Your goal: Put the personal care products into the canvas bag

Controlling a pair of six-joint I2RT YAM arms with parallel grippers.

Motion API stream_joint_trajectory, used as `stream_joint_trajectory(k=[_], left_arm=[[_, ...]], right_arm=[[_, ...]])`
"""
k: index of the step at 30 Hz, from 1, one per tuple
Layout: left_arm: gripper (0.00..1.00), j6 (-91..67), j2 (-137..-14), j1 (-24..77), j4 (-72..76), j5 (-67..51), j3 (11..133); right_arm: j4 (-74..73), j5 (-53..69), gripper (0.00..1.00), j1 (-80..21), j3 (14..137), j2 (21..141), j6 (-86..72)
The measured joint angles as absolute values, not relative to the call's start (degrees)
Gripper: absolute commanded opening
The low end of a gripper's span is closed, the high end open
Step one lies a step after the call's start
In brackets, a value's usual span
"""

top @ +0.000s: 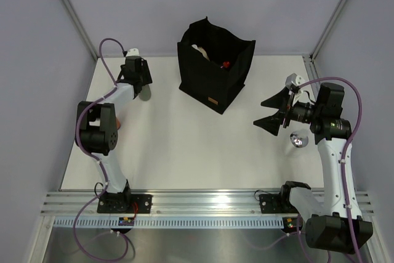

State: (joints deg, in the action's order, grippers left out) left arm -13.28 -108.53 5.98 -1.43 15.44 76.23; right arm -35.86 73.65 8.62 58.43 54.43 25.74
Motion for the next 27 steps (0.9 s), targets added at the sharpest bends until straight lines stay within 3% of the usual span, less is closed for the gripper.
stream_joint_trajectory(k=[14, 27], left_arm=[[0.0, -19.51, -93.71, 6.37, -3.18, -3.31, 67.33], [0.0, -22.52, -78.94, 20.27, -4.91, -5.91, 72.49]], right_arm=[[-35.88, 74.22, 0.99, 9.02, 58.43, 54.17, 25.76], [-36.25, 74.15, 0.99, 9.43, 58.41, 53.63, 25.74]])
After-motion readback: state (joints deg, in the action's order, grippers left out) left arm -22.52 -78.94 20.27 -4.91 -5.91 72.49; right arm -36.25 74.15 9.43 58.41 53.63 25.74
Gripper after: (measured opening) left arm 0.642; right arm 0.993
